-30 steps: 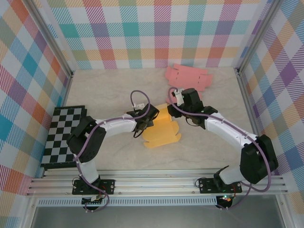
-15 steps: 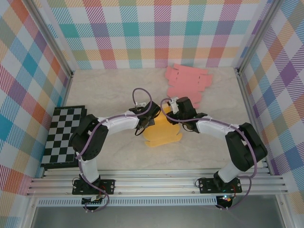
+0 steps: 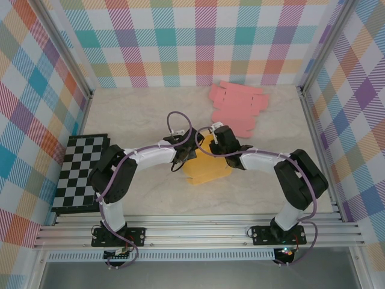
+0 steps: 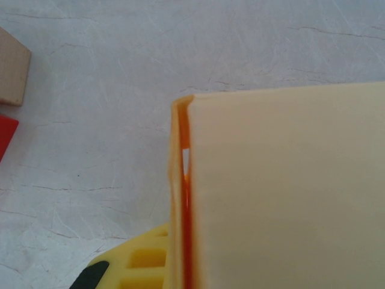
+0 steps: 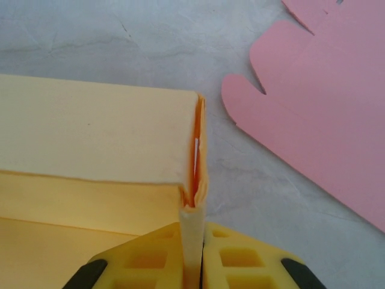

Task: Fold the paper box

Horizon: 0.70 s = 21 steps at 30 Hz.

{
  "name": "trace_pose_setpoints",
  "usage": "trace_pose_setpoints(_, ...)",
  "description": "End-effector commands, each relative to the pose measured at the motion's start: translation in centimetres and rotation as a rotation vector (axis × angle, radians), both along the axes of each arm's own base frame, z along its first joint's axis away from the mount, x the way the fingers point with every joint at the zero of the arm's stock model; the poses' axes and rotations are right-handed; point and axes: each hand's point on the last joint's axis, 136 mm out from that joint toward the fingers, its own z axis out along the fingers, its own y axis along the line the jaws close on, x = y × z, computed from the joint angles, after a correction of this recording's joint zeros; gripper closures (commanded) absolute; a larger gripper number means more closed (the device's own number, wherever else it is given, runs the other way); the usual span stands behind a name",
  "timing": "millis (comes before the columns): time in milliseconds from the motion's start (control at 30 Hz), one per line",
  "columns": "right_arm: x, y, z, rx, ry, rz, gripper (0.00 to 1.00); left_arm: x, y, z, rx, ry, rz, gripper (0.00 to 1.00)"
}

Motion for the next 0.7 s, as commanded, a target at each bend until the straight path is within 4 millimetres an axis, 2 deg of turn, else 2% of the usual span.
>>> trace_pose_setpoints(0,1.6,0.4,1.8,0.031,-0.071,-0.062,0.87,-0.6,0.0,-0.5,0.007,0.045,0.000,1.00)
trace_pose_setpoints(200,2.3,0.8,1.6,0.027,-0.077,-0.067,0.87,-0.7,-0.6,-0.4,-0.023,0.052,-0.009,1.00)
trace_pose_setpoints(300,2.7,0.5,1.4,0.006,-0.084,-0.091,0.94,-0.8,-0.6,-0.3,-0.032,0.053,-0.008,1.00)
trace_pose_setpoints(367,3.1,-0.5,1.3,-0.052,-0.090,-0.155,1.00,-0.8,-0.5,-0.2,-0.028,0.054,-0.003,1.00)
trace_pose_setpoints(500,3.4,-3.0,0.7,-0.228,-0.096,-0.281,1.00,-0.9,0.0,-0.1,-0.011,0.052,0.012,1.00)
trace_pose_setpoints(667,3.2,-5.0,0.6,-0.318,-0.117,-0.355,1.00,-0.9,0.6,0.1,0.021,0.048,0.020,1.00)
